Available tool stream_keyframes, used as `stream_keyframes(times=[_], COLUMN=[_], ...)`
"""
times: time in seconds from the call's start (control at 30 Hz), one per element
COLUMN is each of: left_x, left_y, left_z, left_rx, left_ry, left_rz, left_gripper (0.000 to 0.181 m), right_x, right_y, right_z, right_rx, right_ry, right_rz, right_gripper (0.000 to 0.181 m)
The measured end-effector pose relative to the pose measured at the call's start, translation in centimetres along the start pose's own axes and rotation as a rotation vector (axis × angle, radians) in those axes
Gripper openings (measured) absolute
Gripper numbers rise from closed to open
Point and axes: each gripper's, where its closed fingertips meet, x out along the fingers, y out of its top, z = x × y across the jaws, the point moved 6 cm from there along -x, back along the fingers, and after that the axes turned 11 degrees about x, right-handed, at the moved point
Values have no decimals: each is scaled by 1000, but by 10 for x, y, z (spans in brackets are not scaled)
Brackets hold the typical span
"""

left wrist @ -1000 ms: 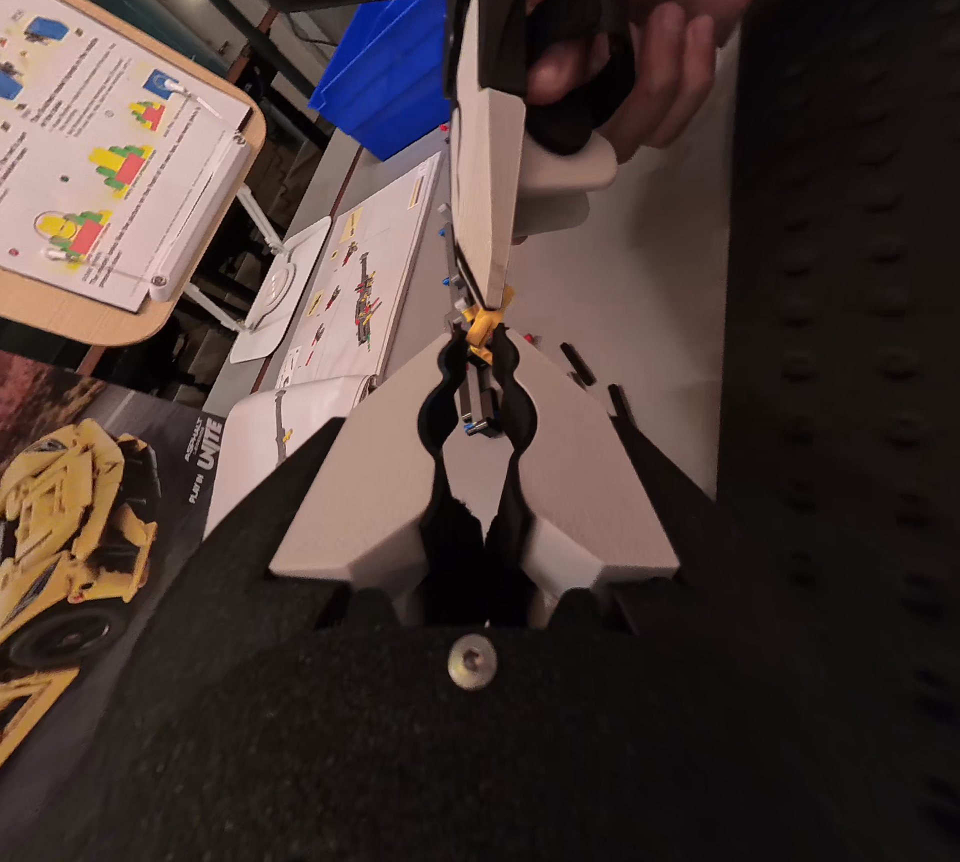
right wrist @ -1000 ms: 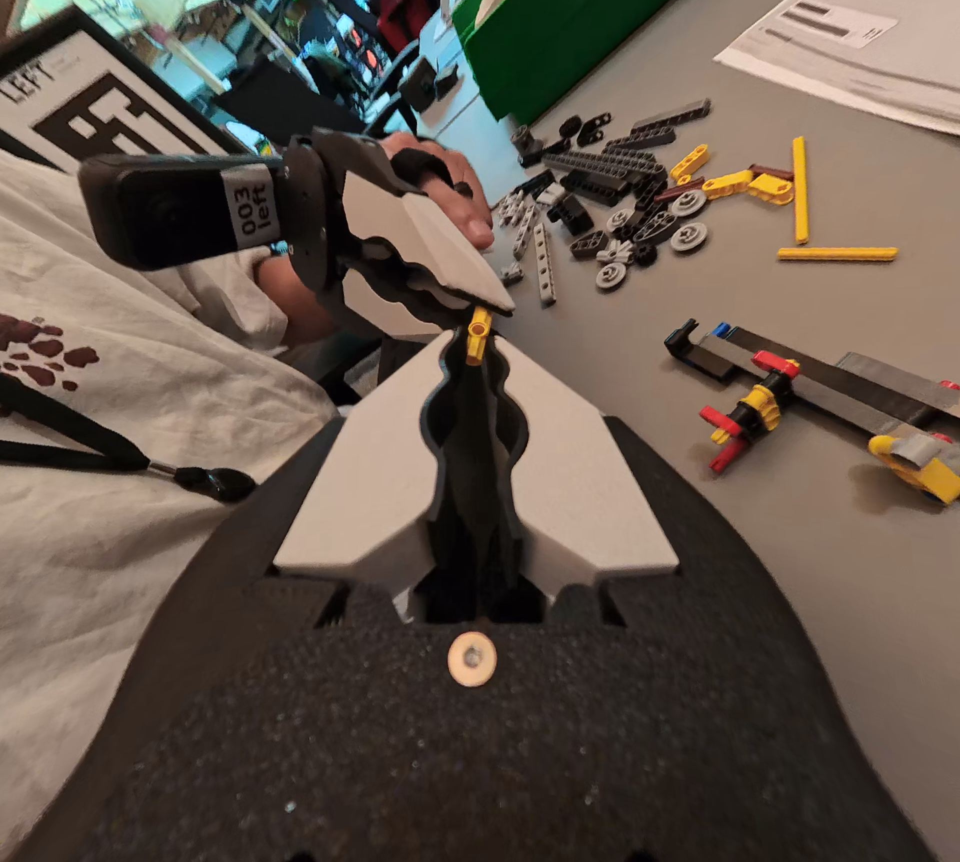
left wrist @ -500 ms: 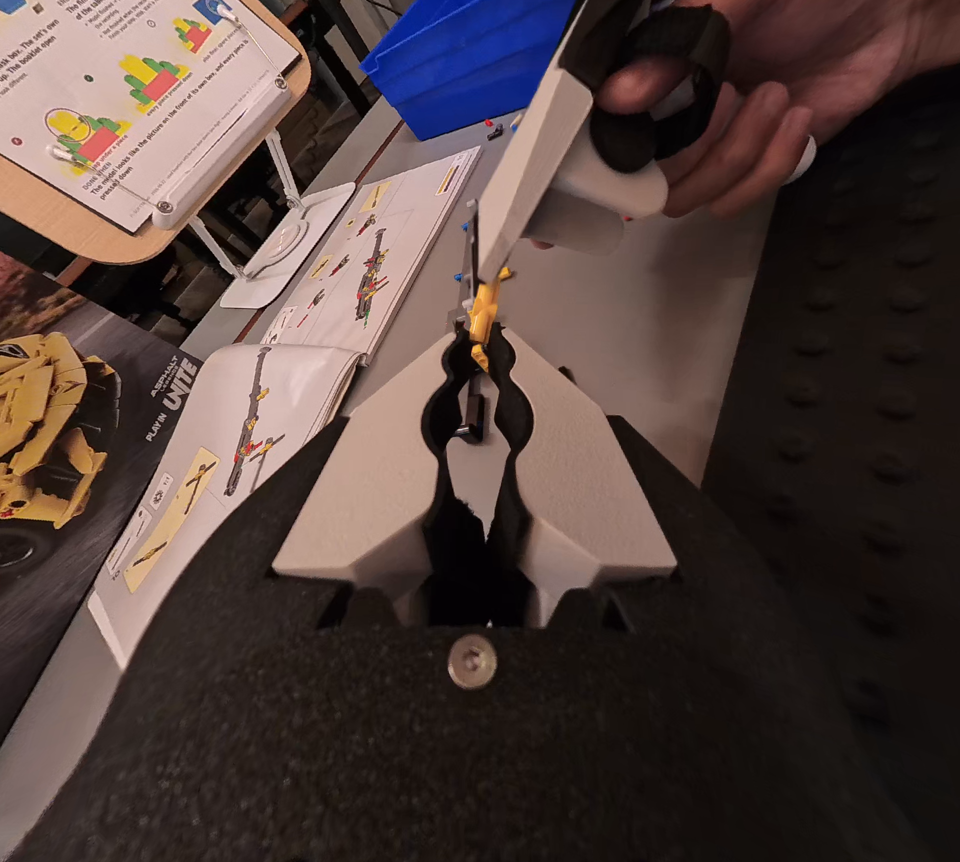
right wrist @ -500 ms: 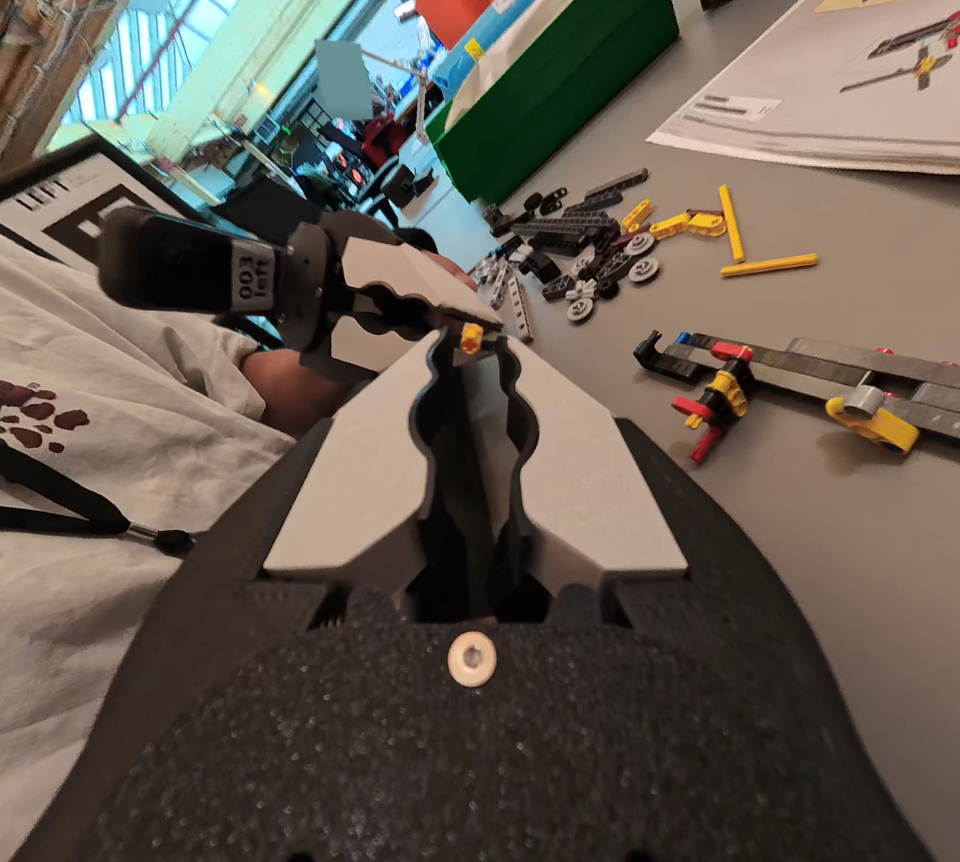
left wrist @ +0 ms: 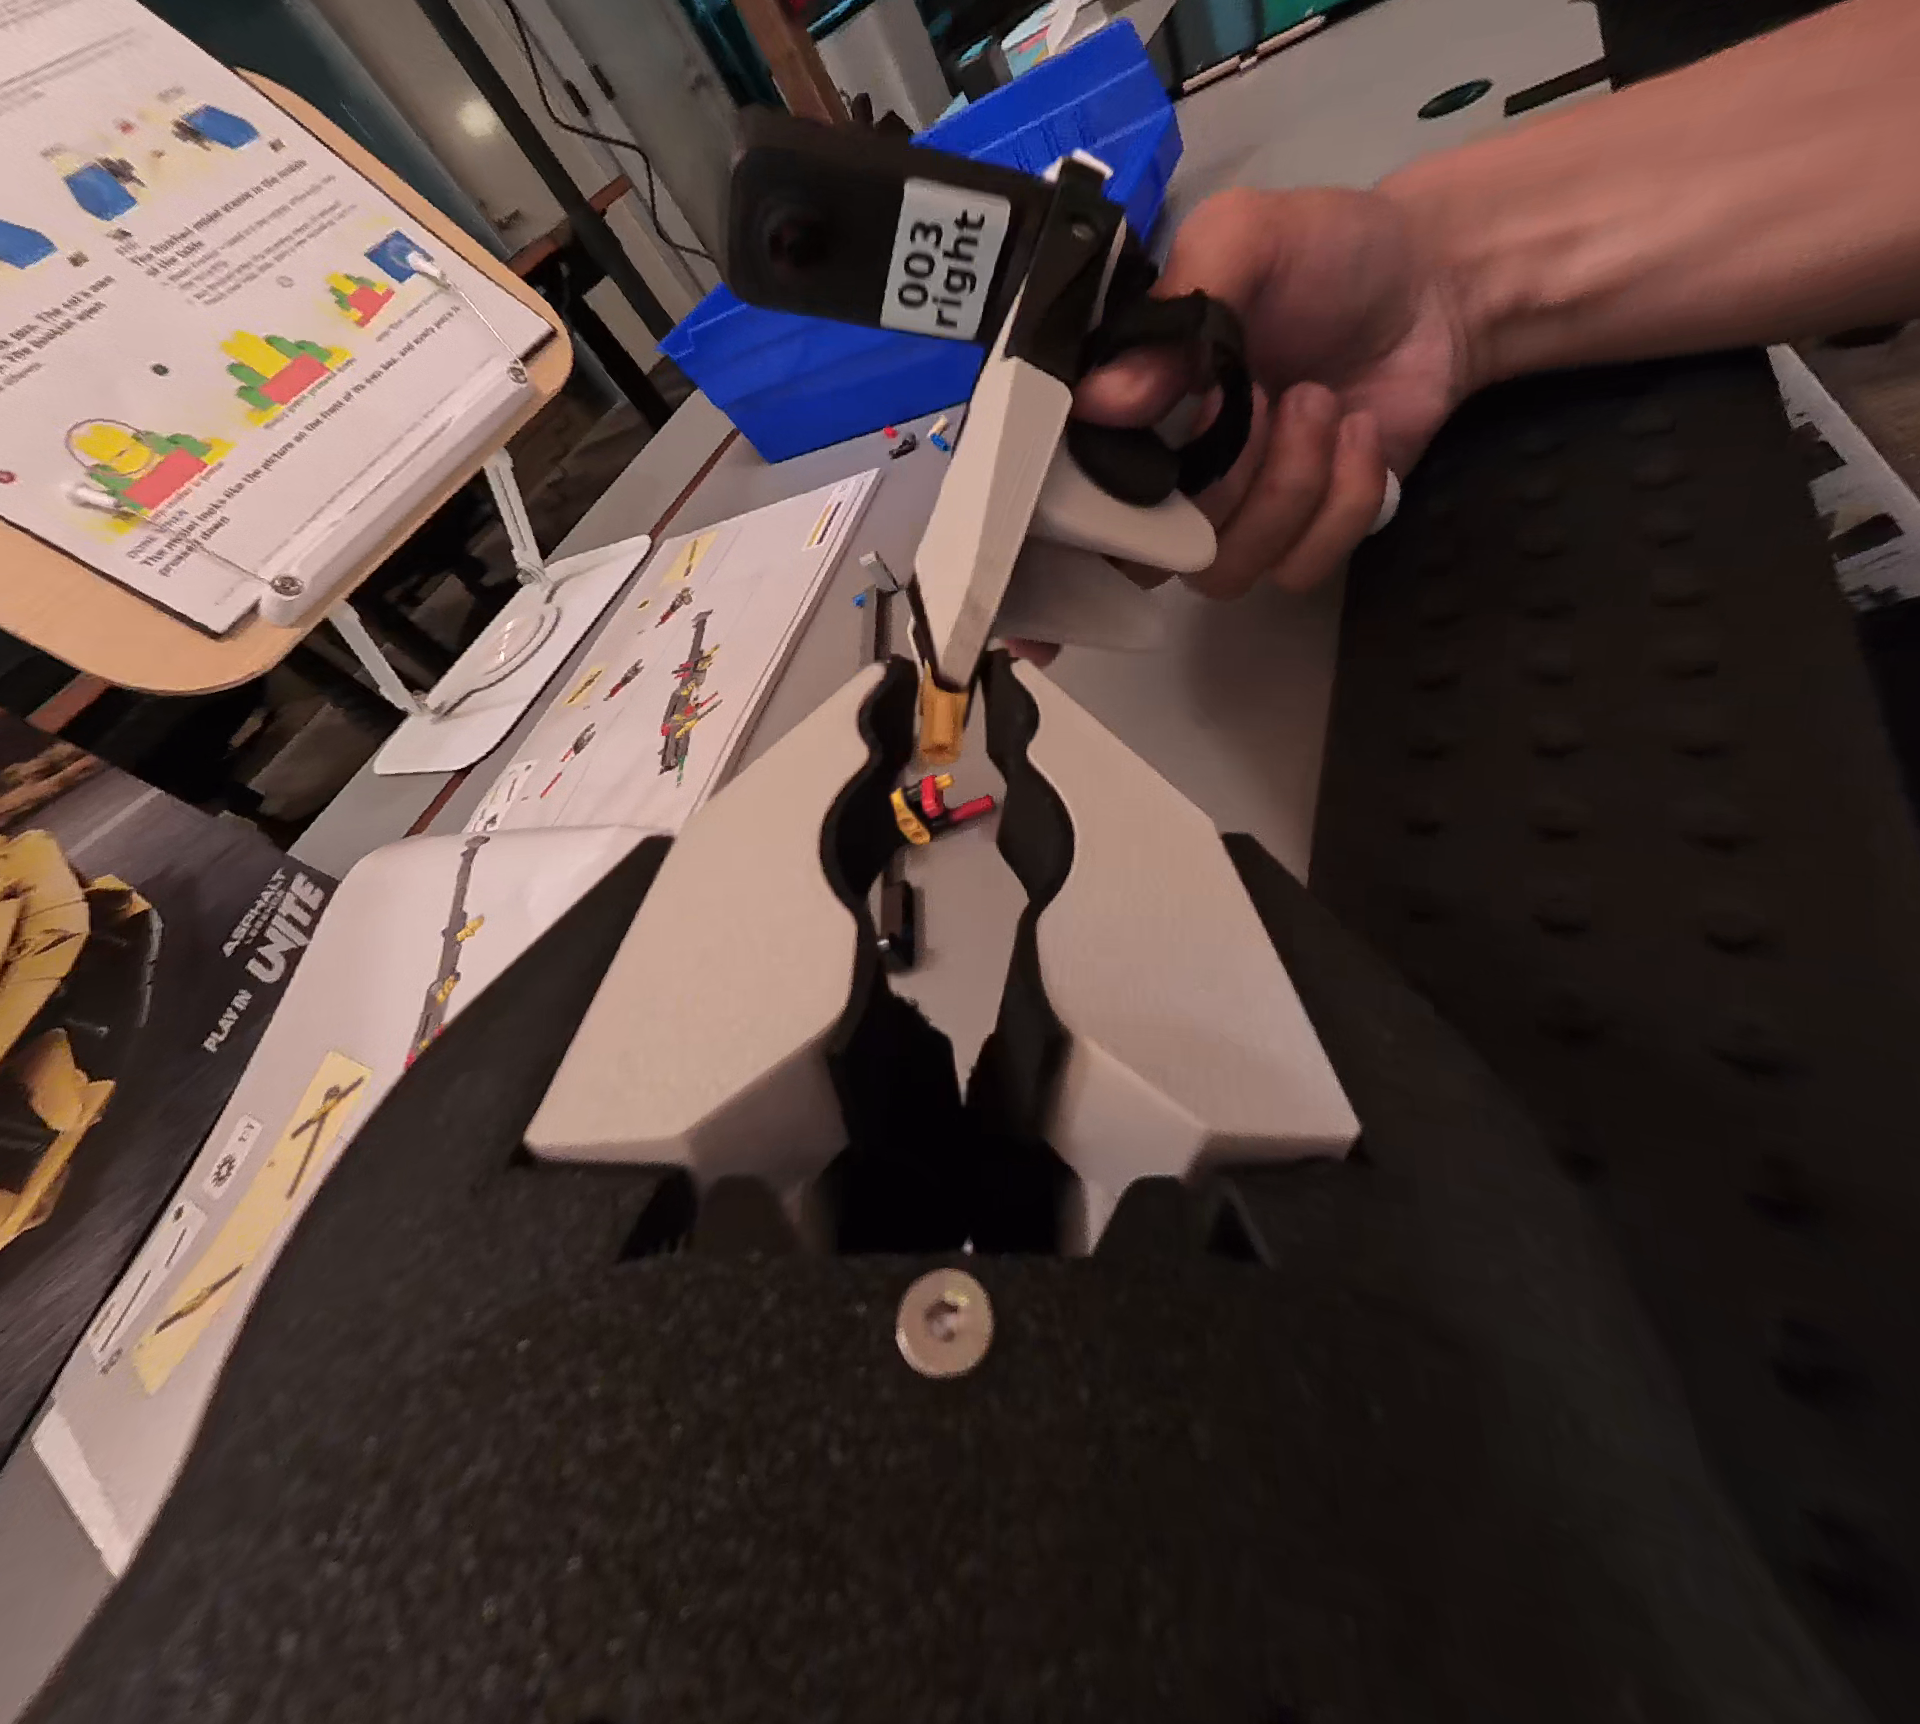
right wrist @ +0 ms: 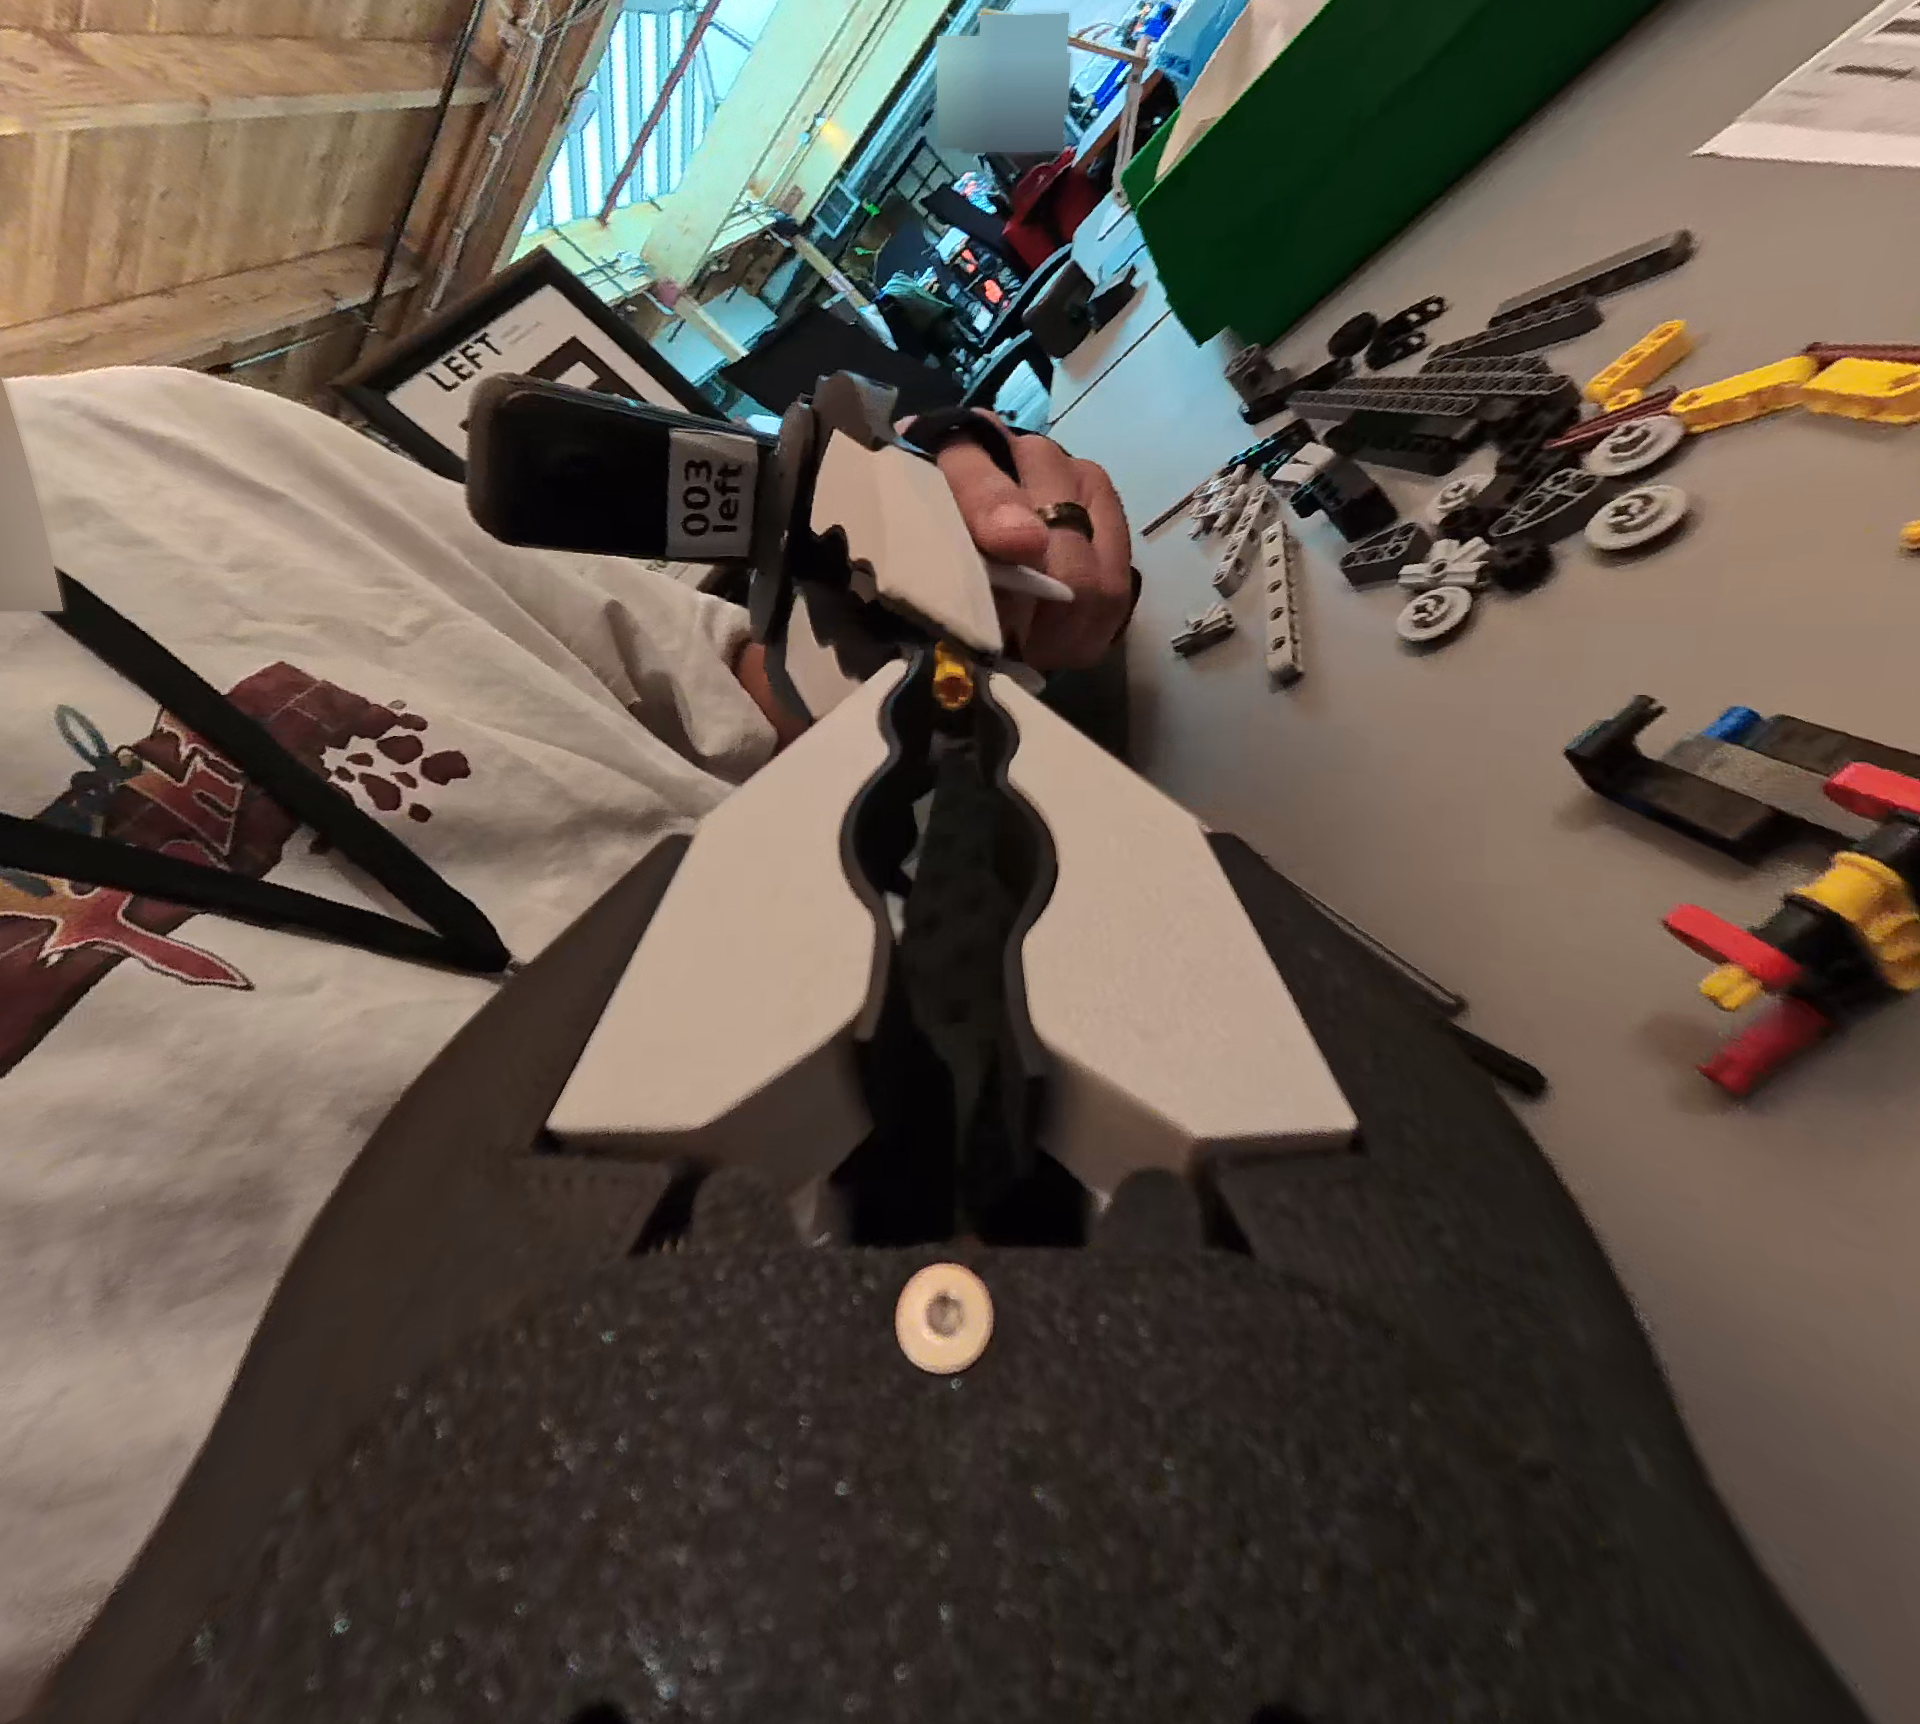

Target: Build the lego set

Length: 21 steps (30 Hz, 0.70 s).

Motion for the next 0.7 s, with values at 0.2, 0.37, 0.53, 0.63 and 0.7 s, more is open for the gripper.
stream_keyframes(times=[0.2,0.37,0.53,0.63,0.7], left_x=[-3,-5,-15,-26,-30], left_y=[3,3,-20,-37,-42], left_z=[-1,3,-13,-23,-29], left_rx=[32,69,-64,-243,-305], left_ry=[-15,-28,31,63,88], left_rz=[22,32,-23,-32,-26], left_gripper=[7,7,7,7,7], right_x=[1,2,-32,-38,-36], right_y=[-2,-4,12,1,-7], right_z=[-2,0,6,20,31], right_rx=[42,62,-89,-313,-430], right_ry=[69,88,-106,-345,-437], right_rz=[-29,-68,33,-111,-234], right_gripper=[6,6,22,26,28])
